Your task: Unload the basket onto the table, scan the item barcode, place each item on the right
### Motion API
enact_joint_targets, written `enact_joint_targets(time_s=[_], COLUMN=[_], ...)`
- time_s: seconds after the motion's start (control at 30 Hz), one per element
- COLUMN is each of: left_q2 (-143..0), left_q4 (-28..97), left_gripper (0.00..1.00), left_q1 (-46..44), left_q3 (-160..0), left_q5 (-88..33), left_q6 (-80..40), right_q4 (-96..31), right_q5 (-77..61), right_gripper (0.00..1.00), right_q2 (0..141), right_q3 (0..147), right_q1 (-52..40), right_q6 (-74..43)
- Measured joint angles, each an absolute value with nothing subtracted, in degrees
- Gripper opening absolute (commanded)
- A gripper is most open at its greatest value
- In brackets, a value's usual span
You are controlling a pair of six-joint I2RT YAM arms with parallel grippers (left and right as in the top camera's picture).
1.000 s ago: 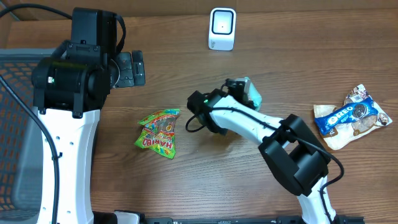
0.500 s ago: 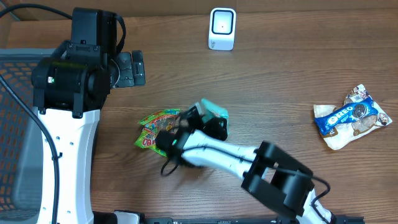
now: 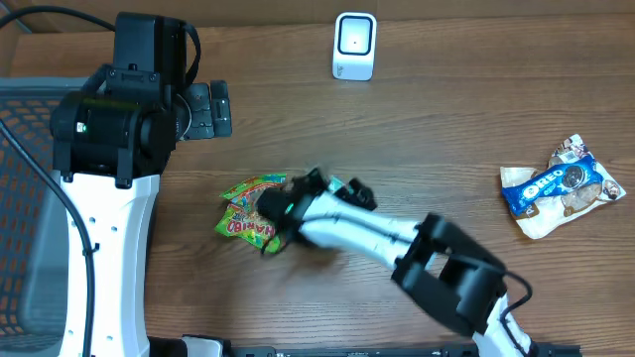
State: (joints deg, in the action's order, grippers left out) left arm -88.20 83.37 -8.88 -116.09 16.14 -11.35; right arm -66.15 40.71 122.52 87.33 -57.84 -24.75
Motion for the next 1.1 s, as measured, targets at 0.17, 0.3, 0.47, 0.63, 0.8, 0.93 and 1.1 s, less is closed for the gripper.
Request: enact_joint_targets(time_s=[0.17, 0.3, 0.47, 0.63, 0.8, 0.93, 1.1], left_q2=[-88.20, -88.20, -88.20, -88.20, -88.20, -88.20, -88.20], left_q4=[83.35, 83.35, 83.37, 83.37, 83.37, 83.35, 83.37], left_gripper=[1.00, 1.00, 1.00, 1.00, 1.00, 1.00, 1.00], left_q1=[-8.88, -8.88, -8.88, -8.88, -8.88, -8.88, -8.88], left_q3=[-116.09, -116.09, -116.09, -116.09, -116.09, -116.09, -116.09], left_q5=[16.14, 16.14, 16.14, 16.14, 16.14, 16.14, 16.14], left_q6=[-11.35, -11.35, -11.35, -11.35, -11.35, -11.35, -11.35], right_q4=[-62.06, -58.43, -52.75, -48.93, -44.88, -44.27, -44.12], right_q5=[35.99, 32.73, 31.16, 29.85, 24.40, 22.22, 19.64], right_gripper=[0.95, 0.94, 0.93, 0.89, 0.75, 0.47, 0.19], right_q2=[122.52, 122.39, 122.28, 122.28, 122.26, 121.89, 121.21], right_q3=[87.33, 87.37, 87.42, 87.42, 87.42, 87.42, 87.42], right_q1=[-51.77, -53.34, -55.13, -54.11, -49.95, -47.97, -46.98], right_q6=[-14.15, -6.11, 1.52, 4.99, 8.08, 8.75, 8.78])
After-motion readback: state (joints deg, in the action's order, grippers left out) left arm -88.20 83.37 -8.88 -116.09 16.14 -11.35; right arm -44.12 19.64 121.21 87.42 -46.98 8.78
